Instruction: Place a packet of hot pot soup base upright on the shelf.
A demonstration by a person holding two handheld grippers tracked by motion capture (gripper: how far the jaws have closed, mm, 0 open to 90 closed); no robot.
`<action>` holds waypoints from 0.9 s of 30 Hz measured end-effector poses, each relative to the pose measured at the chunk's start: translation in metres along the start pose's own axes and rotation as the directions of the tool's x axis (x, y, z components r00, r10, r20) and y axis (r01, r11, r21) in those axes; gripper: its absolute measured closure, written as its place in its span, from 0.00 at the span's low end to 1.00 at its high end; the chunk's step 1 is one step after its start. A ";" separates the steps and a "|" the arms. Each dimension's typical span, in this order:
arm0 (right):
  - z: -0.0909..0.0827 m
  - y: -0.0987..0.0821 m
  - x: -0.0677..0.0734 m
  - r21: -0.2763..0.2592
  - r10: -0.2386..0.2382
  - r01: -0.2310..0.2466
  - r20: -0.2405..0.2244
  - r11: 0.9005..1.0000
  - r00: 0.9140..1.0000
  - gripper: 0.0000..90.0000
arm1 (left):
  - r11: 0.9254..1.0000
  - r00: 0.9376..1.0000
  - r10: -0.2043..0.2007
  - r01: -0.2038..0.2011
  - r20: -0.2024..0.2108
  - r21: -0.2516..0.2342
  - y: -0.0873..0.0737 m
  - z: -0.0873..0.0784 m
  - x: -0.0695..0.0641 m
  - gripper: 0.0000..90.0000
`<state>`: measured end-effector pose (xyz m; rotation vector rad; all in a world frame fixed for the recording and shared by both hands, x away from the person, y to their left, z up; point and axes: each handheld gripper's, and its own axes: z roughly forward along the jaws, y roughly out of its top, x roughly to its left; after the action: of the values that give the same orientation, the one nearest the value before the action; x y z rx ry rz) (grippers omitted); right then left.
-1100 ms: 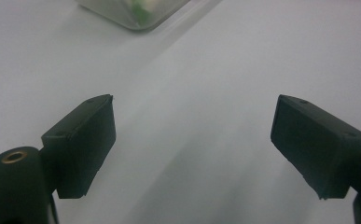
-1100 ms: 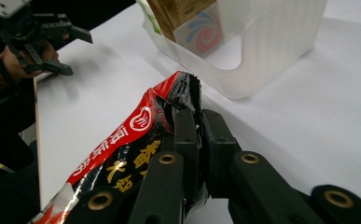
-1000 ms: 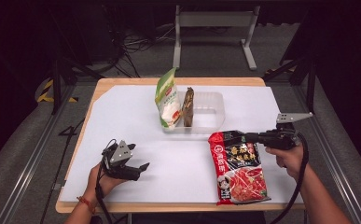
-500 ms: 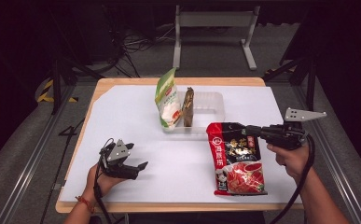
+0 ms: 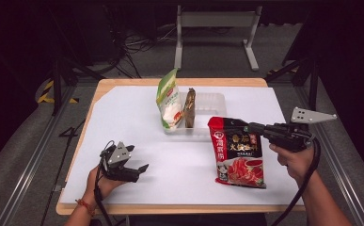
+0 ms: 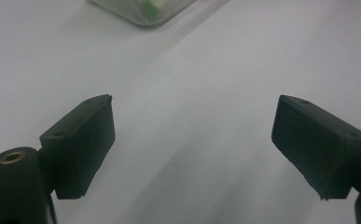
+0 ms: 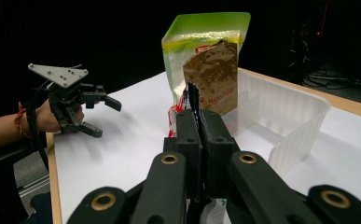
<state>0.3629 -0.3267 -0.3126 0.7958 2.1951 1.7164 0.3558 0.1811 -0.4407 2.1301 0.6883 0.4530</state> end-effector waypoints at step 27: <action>-0.005 0.027 0.016 -0.056 -0.058 0.063 0.087 0.996 0.994 0.97 | 1.000 1.000 -0.010 0.009 -0.016 -0.025 0.004 -0.001 0.001 0.15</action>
<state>0.3542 -0.3178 -0.2833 0.7653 2.0812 1.6781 0.3567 0.1803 -0.4371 2.1009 0.6981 0.4715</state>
